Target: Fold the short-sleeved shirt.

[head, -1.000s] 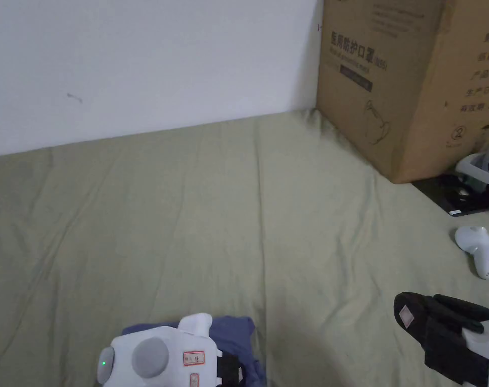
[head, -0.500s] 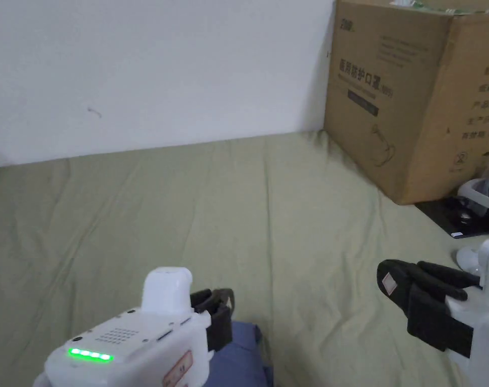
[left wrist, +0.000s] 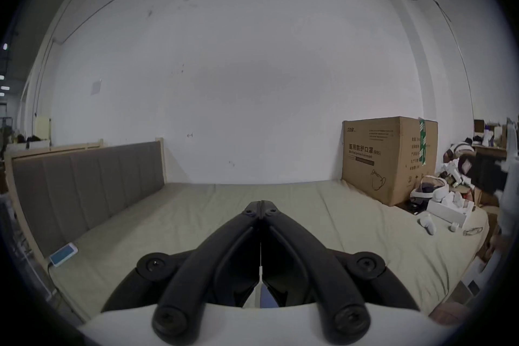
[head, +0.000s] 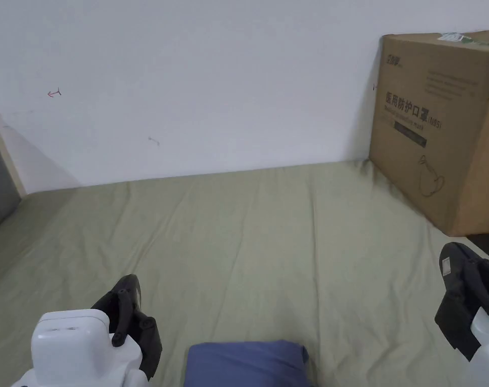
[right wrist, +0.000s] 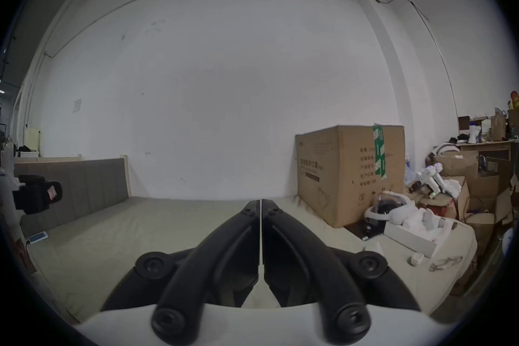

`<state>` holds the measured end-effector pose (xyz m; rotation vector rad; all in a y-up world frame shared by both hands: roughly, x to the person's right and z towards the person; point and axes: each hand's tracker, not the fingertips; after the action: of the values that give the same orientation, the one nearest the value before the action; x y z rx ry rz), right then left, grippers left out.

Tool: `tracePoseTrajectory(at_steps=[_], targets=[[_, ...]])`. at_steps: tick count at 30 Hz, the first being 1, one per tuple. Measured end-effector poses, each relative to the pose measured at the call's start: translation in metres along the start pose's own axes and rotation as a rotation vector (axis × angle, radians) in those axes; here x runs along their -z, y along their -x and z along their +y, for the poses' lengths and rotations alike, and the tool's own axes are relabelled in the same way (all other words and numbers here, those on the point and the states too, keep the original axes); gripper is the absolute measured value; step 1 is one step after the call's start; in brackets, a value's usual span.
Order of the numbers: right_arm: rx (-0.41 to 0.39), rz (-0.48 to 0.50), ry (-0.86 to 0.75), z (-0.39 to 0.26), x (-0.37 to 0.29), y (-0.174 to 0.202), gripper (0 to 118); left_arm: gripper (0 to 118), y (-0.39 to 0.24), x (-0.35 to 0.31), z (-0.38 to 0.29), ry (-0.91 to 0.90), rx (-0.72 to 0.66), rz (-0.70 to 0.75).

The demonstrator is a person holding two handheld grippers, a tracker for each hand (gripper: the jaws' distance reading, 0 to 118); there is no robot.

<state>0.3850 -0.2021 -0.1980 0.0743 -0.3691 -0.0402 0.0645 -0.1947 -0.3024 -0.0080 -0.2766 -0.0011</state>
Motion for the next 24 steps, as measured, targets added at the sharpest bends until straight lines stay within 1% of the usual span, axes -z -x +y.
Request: tracePoseTrajectory(at_steps=[3, 5, 10, 12, 13, 15, 16, 17, 19, 20, 21, 22, 24], targets=[[0.026, -0.005, 0.020, -0.001, -0.003, -0.007, 1, 0, -0.001, -0.003, -0.002, -0.015, 0.033, 0.027], [0.037, -0.028, 0.022, 0.001, -0.003, -0.013, 1, 0, -0.001, -0.003, -0.001, -0.024, 0.033, 0.028], [0.066, -0.046, 0.023, 0.008, 0.000, -0.022, 1, 0, -0.001, 0.002, -0.002, -0.008, 0.027, 0.021], [0.067, -0.005, 0.010, 0.012, 0.002, -0.022, 1, 0, -0.001, 0.004, -0.005, 0.009, 0.031, 0.019], [0.067, 0.040, 0.015, 0.014, 0.006, -0.020, 1, 0, 0.000, 0.005, -0.007, 0.015, 0.035, 0.020], [0.097, 0.186, 0.092, 0.013, 0.018, -0.016, 1, 0, 0.005, 0.007, -0.010, 0.031, 0.031, 0.003], [0.118, 0.294, 0.165, 0.008, 0.029, -0.013, 1, 0, 0.009, 0.009, -0.012, 0.056, 0.014, -0.018], [0.141, 0.403, 0.299, 0.000, 0.046, -0.008, 1, 0, 0.014, 0.013, -0.014, 0.096, -0.010, -0.051], [0.228, 0.542, 0.621, -0.032, 0.085, 0.007, 1, 0, 0.025, 0.022, -0.021, 0.190, -0.045, -0.090], [0.264, 0.575, 0.779, -0.057, 0.104, 0.015, 1, 0, 0.029, 0.025, -0.026, 0.223, -0.049, -0.076], [0.286, 0.603, 0.879, -0.081, 0.115, 0.023, 1, 0, 0.033, 0.027, -0.031, 0.238, -0.048, -0.061], [0.267, 0.626, 0.977, -0.105, 0.124, 0.033, 1, 0, 0.039, 0.027, -0.037, 0.244, -0.052, -0.054], [0.223, 0.630, 1.086, -0.146, 0.133, 0.048, 1, 0, 0.050, 0.028, -0.047, 0.289, -0.074, -0.038]])
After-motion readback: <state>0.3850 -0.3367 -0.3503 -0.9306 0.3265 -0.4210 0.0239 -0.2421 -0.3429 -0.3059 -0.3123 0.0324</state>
